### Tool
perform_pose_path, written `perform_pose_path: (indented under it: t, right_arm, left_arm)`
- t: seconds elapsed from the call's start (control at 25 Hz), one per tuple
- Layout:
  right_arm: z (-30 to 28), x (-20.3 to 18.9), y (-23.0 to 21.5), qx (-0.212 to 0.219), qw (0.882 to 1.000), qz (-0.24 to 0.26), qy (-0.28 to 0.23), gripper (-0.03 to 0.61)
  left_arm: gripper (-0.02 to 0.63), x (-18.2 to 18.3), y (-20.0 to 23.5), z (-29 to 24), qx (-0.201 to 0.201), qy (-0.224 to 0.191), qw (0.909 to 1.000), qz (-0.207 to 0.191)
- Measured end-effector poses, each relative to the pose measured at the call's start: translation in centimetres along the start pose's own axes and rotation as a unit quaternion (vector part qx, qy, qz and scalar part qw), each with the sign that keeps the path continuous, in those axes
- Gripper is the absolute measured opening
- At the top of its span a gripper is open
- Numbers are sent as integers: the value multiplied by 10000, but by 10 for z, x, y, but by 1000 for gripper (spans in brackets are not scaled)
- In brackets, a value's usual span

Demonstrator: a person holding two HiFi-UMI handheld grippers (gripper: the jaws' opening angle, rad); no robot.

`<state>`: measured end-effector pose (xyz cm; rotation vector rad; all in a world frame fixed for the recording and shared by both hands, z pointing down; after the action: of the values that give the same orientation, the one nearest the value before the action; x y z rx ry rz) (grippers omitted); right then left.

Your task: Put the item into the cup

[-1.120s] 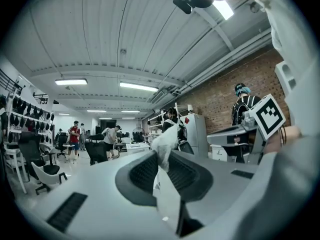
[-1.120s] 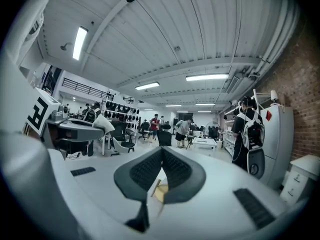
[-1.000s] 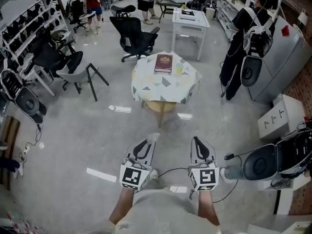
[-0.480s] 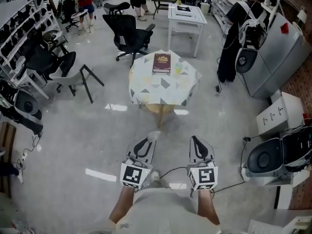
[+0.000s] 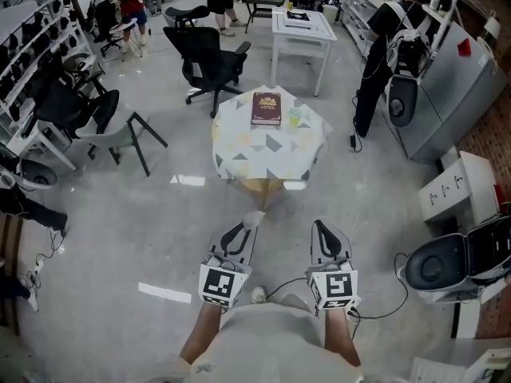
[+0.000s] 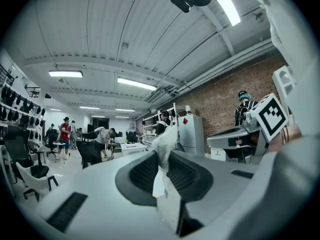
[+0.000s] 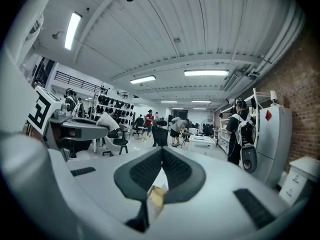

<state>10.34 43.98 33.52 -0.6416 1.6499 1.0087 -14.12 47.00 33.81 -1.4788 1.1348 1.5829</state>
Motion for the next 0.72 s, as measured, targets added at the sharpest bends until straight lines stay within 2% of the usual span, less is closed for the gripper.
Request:
perform_pose_path:
  t: [0.72]
  right_arm:
    - [-52,-2,-4,-86,9999,87,-23,8]
  left_arm:
    - [56,-6,41,-32,18,-22,10000,15]
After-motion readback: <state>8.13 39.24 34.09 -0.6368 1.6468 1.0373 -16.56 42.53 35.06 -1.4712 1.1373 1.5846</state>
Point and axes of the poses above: the fingertips, and each gripper's own axes: z backward along the fingers, y to its left, x out of its top, the point moved 10 cm from there along z, backward along the fingers, and after that the axes turned 11 degrees about z, right-handed, at the moved point
